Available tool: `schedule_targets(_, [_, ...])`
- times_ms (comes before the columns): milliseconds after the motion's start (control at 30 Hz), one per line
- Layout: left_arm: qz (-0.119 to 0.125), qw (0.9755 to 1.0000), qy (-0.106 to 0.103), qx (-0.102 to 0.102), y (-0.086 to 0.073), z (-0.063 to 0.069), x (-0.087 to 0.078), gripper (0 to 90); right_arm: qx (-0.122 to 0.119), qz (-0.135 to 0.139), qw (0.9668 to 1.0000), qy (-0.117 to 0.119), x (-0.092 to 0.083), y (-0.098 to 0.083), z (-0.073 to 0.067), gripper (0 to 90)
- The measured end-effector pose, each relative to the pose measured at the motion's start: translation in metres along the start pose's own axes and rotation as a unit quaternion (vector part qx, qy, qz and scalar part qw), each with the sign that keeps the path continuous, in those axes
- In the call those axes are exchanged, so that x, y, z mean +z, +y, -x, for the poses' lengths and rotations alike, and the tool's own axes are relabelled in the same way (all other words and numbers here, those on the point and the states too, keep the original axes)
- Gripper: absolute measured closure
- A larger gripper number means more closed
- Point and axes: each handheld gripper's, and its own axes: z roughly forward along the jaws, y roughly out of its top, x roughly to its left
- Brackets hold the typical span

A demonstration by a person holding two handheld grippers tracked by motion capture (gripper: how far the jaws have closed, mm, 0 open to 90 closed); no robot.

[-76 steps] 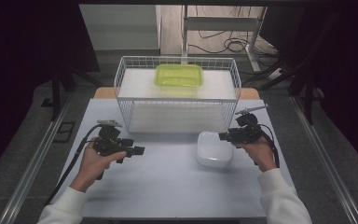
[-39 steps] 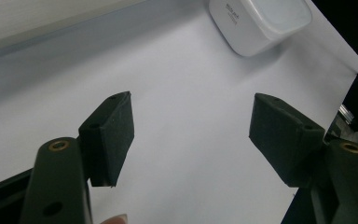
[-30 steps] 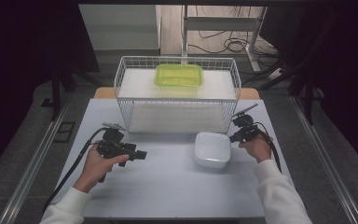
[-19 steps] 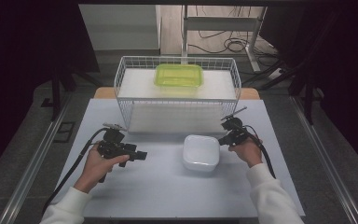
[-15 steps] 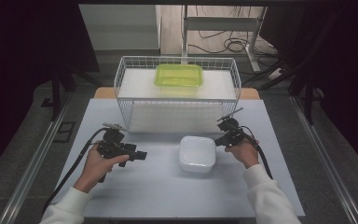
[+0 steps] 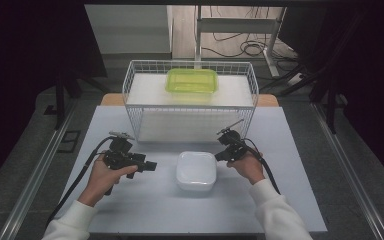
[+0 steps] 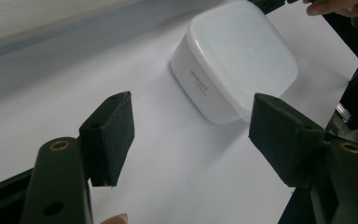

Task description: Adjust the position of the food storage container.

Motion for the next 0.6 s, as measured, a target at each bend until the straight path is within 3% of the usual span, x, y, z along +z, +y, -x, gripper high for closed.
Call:
schedule_targets(300, [0.000, 1.0000, 0.001, -0.001, 0.000, 0.000, 0.000, 30.3, -0.016, -0.002, 0.9998, 0.014, 0.006, 0.003, -0.016, 89.1])
schedule_targets(600, [0.000, 1.0000, 0.002, 0.000, 0.000, 0.000, 0.000, 30.2, -0.008, 0.003, 0.9998, 0.017, 0.007, 0.002, -0.015, 89.0])
